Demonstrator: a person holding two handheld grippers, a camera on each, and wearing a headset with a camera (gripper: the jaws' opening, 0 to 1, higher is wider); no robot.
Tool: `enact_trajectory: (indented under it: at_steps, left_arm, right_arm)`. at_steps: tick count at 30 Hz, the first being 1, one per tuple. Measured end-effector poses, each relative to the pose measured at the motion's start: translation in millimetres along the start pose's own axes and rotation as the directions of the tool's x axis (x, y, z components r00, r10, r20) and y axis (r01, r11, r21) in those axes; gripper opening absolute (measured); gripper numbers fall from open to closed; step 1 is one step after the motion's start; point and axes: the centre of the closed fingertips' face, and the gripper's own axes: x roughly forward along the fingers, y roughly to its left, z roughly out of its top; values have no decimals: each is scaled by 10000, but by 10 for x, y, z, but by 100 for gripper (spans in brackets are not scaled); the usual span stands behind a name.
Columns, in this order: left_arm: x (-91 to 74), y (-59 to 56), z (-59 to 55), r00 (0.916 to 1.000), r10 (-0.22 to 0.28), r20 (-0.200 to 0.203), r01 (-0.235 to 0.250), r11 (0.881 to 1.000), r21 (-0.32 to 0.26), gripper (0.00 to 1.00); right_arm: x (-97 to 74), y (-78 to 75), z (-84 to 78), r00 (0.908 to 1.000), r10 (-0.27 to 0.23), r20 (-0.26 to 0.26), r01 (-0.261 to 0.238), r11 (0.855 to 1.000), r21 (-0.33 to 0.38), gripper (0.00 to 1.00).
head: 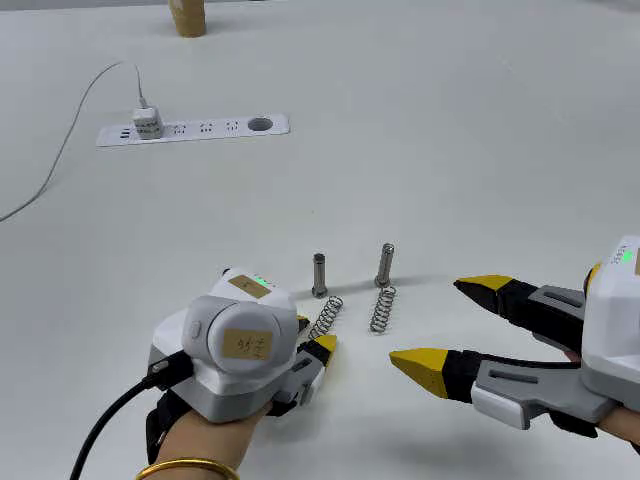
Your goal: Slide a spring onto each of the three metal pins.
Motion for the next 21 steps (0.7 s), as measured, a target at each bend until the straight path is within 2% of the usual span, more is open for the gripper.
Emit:
enact_trajectory:
  at_steps: [11,21]
  left_arm:
    - [5,1,9,10000,-1,-79,3,9997,228,12]
    - [-3,1,0,10000,-22,-87,24,9998,210,11]
  right_arm:
    - [7,-23,-29,9999,-158,-52,159,9998,146,60]
    - [-6,-63,-11,9994,-343,-4,343,9990,299,59]
